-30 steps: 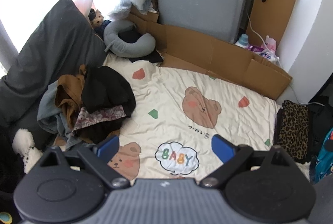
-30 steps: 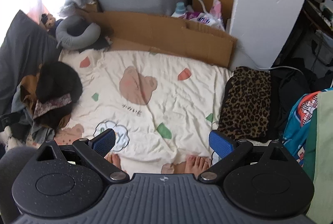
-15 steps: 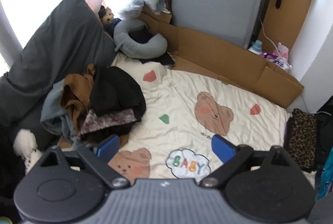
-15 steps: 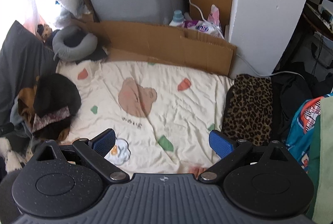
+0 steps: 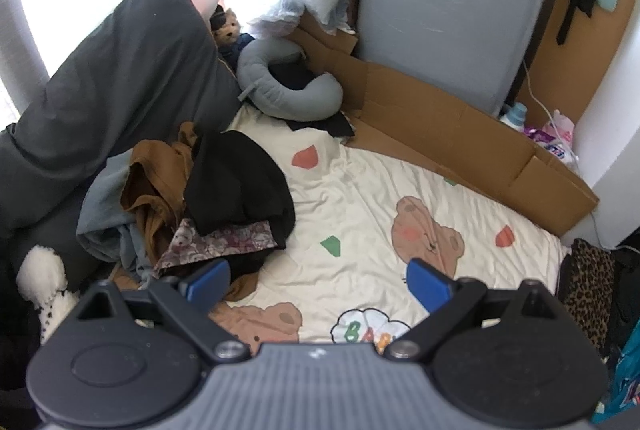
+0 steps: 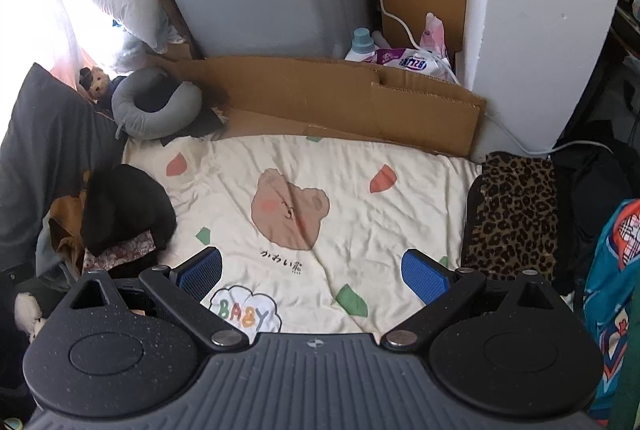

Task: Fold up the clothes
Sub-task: 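Move the left tool to the clothes pile and grasp the black garment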

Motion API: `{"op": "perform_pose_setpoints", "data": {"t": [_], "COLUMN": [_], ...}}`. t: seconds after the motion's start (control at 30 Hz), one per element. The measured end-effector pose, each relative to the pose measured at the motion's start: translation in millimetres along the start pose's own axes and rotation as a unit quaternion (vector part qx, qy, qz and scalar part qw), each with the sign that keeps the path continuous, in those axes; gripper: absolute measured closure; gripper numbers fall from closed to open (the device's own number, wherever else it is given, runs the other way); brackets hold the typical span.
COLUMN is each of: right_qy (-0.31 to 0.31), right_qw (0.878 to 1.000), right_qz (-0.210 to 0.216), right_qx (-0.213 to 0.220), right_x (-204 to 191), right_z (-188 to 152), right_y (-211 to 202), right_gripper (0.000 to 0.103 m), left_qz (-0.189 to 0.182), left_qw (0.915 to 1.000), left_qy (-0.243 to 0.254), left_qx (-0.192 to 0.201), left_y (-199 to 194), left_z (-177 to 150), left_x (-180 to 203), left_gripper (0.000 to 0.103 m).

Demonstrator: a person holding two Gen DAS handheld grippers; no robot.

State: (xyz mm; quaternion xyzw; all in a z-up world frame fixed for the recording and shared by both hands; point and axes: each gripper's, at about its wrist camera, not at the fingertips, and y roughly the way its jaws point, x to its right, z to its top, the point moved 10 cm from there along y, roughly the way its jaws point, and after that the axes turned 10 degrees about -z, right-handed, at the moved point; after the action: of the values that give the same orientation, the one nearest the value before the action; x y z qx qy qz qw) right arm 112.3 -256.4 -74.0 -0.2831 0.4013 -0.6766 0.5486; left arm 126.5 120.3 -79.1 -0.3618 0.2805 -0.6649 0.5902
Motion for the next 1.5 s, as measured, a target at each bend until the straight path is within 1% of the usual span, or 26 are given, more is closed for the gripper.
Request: {"op": "perform_pose_setpoints", "data": {"t": [0.27, 0.53, 0.73, 0.83, 0.97, 1.13, 1.2, 1.27, 1.3, 1.37, 1.5], "right_qy": [-0.02, -0.057, -0.074, -0.084, -0.076, -0.076, -0.086, -0.094, -0.096, -0.096, -0.102], "right_qw": [1.0, 0.998, 0.996, 0.994, 0.994, 0.993, 0.992, 0.99, 0.99, 0.989, 0.987], "right_qz": [0.0, 0.004, 0.025, 0.051, 0.07, 0.084, 0.089, 0.094, 0.096, 0.104, 0.112], "right_qx": [0.02, 0.039, 0.043, 0.042, 0.032, 0.031, 0.039, 0.044, 0.043, 0.043, 0.044], "right_x": [-11.1, -26.9, -42.3, -50.3, -49.5, -51.3, -54.2, -56.8, -58.1, -59.6, -62.6], "right_z": [20.7, 28.6, 36.1, 40.1, 45.3, 49.4, 49.9, 49.5, 48.8, 46.7, 41.1], "right_y": [13.3, 34.7, 51.3, 60.0, 76.2, 99.5, 108.3, 118.8, 125.1, 136.4, 157.4], "right_gripper": [0.003, 0.003, 0.003, 0.003, 0.003, 0.003, 0.003, 0.003, 0.003, 0.003, 0.003], "left_qz": [0.004, 0.016, 0.018, 0.024, 0.027, 0.05, 0.05, 0.058, 0.063, 0.062, 0.067], "left_qw": [0.9999, 0.9992, 0.999, 0.9988, 0.997, 0.9954, 0.9954, 0.9951, 0.9947, 0.9946, 0.9948], "left_qy": [-0.013, -0.036, -0.041, -0.042, -0.072, -0.081, -0.079, -0.075, -0.077, -0.08, -0.072], "left_qx": [0.0, 0.0, 0.004, 0.008, 0.002, 0.013, 0.021, 0.028, 0.026, 0.023, 0.027], "left_y": [15.6, 36.6, 53.6, 62.0, 74.5, 79.3, 82.3, 87.2, 91.0, 99.5, 118.6], "left_z": [6.8, 7.4, 7.5, 6.6, 3.6, 8.3, 12.8, 16.6, 16.9, 16.9, 17.5], "left_x": [-22.0, -51.4, -62.0, -67.5, -85.0, -111.2, -120.1, -130.1, -135.2, -141.0, -149.1], "left_gripper": [0.007, 0.009, 0.012, 0.013, 0.016, 0.016, 0.016, 0.016, 0.016, 0.017, 0.017]}}
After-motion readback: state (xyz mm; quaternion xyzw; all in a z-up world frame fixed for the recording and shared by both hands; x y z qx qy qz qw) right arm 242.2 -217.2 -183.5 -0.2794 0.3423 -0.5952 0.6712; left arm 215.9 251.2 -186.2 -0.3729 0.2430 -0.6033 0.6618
